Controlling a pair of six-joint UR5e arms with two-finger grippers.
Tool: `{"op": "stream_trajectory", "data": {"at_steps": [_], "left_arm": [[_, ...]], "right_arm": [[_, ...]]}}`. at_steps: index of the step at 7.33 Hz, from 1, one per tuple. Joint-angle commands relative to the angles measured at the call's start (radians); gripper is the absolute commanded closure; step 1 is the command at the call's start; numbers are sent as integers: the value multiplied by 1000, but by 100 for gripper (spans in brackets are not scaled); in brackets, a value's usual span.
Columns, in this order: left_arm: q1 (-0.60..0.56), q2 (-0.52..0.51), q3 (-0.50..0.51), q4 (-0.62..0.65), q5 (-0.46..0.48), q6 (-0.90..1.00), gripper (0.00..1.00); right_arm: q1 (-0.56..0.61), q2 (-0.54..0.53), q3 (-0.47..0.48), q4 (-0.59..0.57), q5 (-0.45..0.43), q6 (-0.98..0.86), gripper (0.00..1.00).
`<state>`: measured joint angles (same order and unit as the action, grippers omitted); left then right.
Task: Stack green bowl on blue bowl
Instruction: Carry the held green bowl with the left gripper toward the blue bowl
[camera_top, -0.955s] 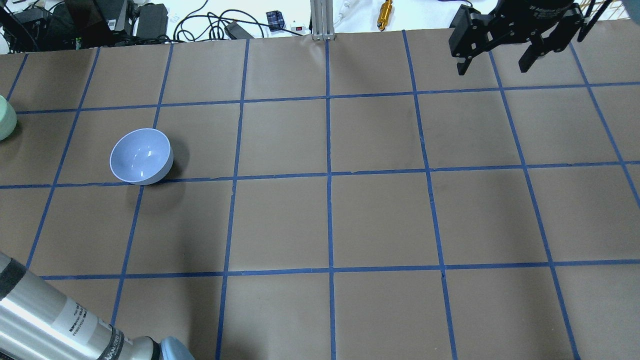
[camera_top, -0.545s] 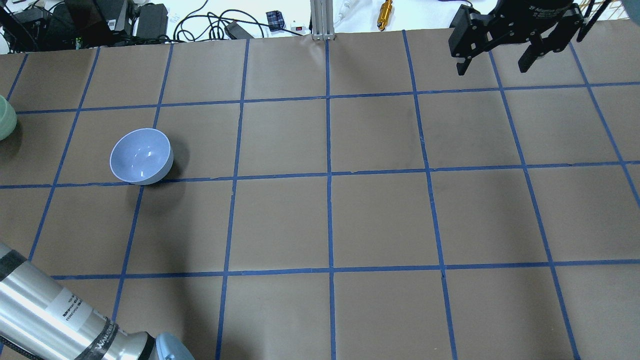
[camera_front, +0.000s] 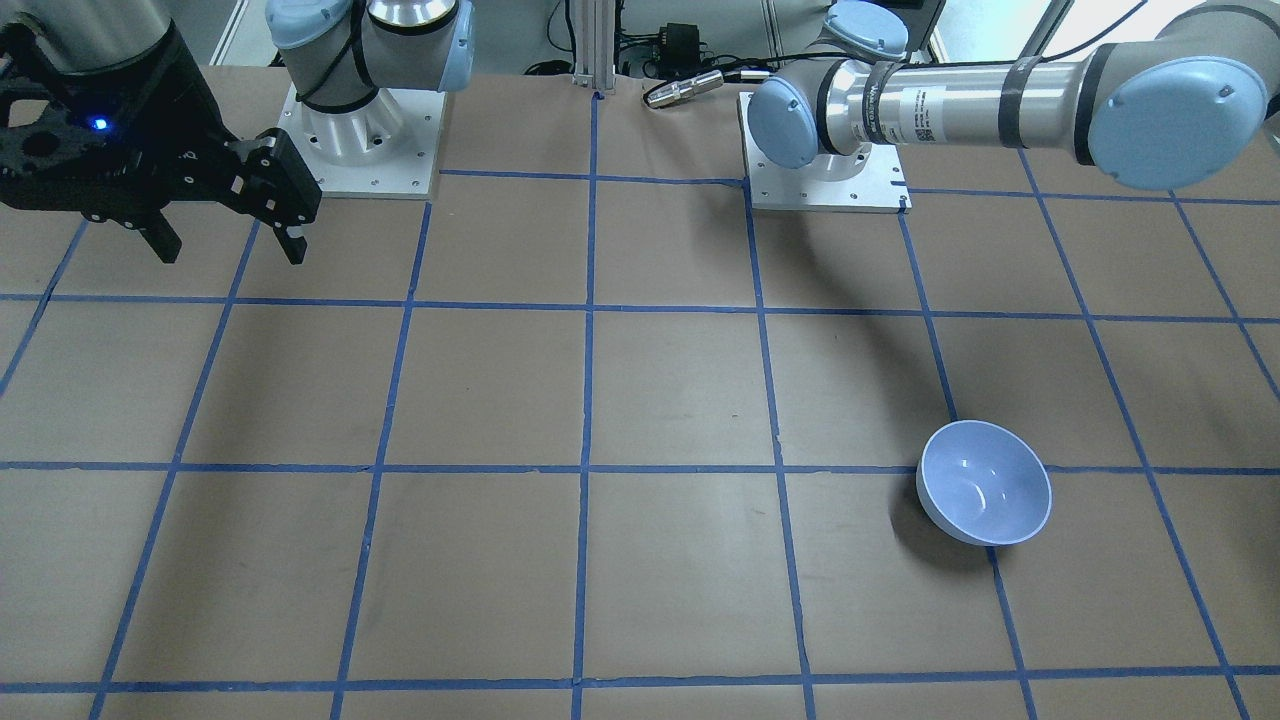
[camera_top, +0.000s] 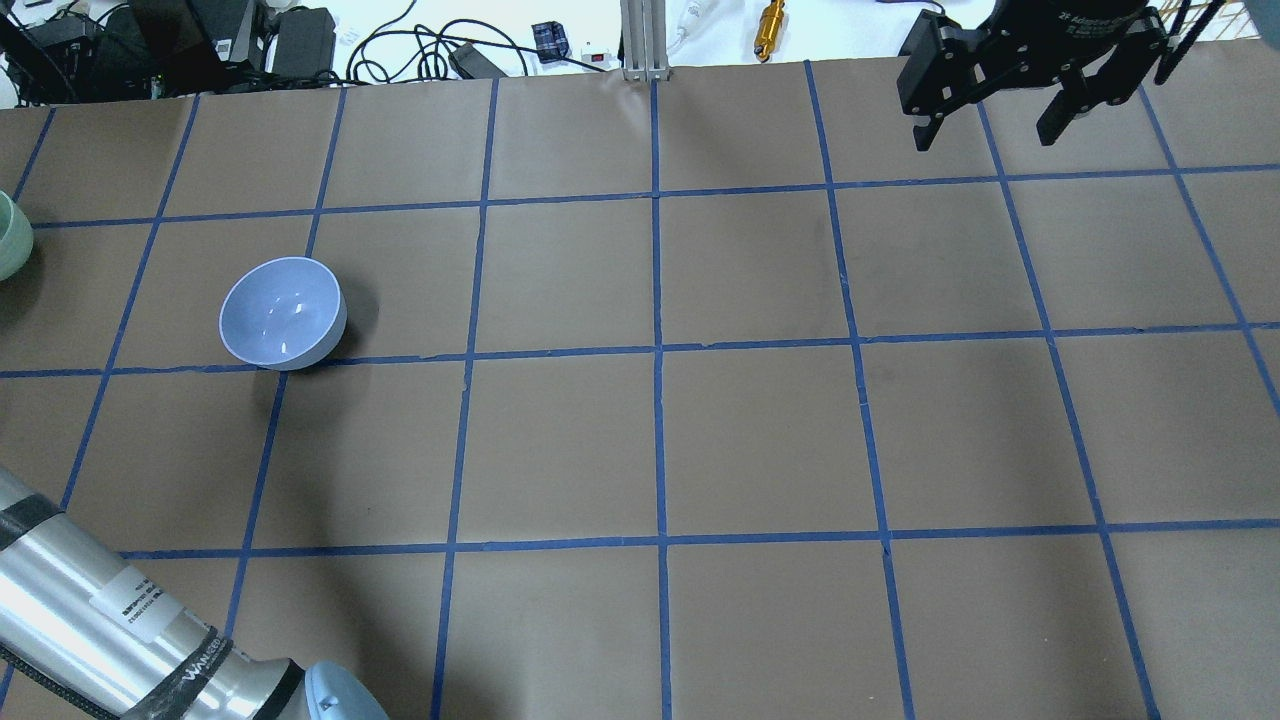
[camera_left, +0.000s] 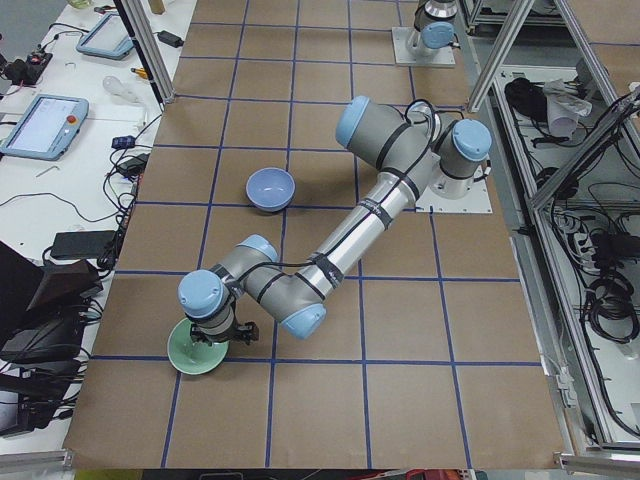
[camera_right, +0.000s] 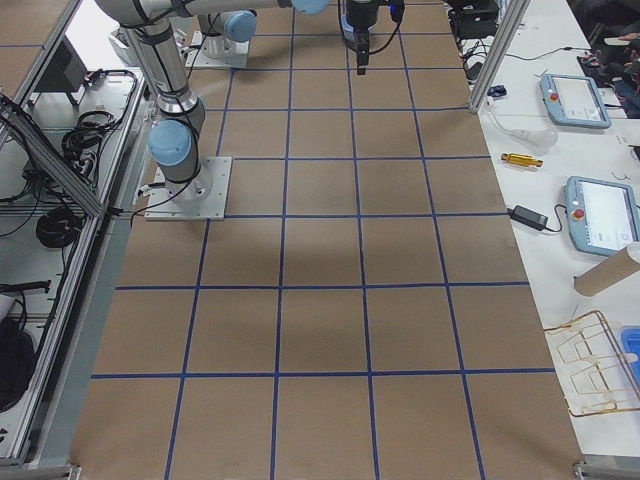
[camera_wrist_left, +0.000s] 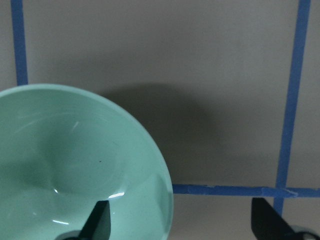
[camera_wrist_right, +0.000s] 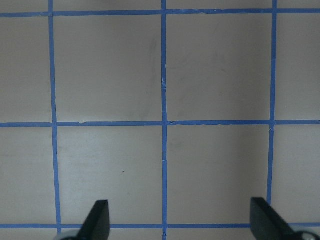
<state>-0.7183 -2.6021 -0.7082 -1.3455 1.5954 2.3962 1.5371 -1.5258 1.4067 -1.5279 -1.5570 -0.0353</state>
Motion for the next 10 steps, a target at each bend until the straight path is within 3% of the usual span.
{"op": "stream_trajectory", "data": {"at_steps": [1, 2, 4, 5, 10], "left_arm": [[0, -36, 24, 0, -3, 20, 6], [0, -47, 24, 0, -3, 21, 15], [0, -50, 24, 0, -12, 34, 85], [0, -50, 26, 0, -12, 35, 100], [-1, -24, 24, -3, -12, 37, 100]], "right_arm": [[0, 1, 0, 0, 0, 0, 0], [0, -1, 0, 0, 2, 0, 0], [0, 1, 0, 0, 0, 2, 0], [0, -1, 0, 0, 2, 0, 0], [0, -1, 0, 0, 2, 0, 0]]}}
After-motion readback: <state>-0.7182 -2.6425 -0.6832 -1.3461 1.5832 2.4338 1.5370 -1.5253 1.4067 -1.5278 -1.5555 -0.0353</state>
